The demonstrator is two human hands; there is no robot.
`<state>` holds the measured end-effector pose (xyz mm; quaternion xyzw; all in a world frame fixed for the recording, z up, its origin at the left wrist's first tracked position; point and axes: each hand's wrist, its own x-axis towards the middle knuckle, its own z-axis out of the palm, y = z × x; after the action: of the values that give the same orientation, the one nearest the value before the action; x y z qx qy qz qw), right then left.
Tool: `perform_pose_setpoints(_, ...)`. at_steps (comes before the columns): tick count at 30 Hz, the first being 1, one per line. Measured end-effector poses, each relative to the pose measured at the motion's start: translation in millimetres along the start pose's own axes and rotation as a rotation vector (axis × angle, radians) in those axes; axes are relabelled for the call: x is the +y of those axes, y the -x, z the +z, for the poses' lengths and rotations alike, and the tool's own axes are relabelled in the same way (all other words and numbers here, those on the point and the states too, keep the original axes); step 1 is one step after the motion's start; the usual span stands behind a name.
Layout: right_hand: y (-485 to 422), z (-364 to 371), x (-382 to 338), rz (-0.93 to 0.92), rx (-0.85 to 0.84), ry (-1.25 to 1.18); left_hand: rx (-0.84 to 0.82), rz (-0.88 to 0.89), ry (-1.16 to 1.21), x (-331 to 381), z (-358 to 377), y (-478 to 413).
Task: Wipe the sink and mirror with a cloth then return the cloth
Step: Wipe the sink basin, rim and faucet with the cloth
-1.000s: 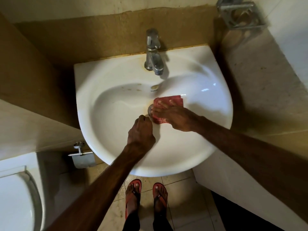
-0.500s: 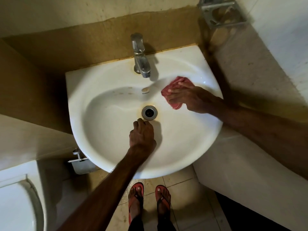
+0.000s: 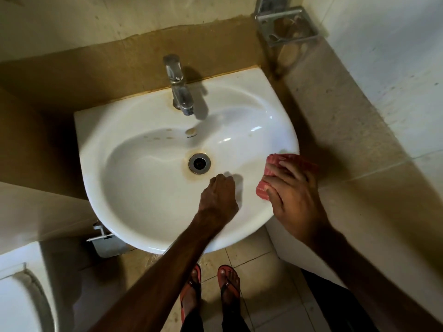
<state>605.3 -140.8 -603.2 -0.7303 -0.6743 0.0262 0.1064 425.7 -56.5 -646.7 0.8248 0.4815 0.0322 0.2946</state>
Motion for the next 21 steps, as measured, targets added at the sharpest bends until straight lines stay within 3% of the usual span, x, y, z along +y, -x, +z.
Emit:
perform_pose_setpoints(3,13.1,16.1,-9.3,0.144,0.106,-0.154,-0.006,0.033,0.006,2.4,6.0,-4.9)
perform_pose_setpoints(6,6.4,18.9,-20.9,0.408,0.064,-0.324,-0.004,0.099,0.009,6.8,7.9,-13.7)
perform_pose_setpoints(10,-6.0,22.0,-30.9,0.568,0.056,-0.305,-0.037,0.179,0.118,24.2,7.4,-28.5)
perform_pose_setpoints(16,-38.3,15.8,-16.8,0.61,-0.069,-0.123,-0.281,0.163,0.034,34.9,13.1,-58.5)
perform_pose_setpoints(21,-72.2,7.5,1.1,0.516,-0.111,0.085,-0.331,0.157,-0.024,37.8,1.2,-61.6)
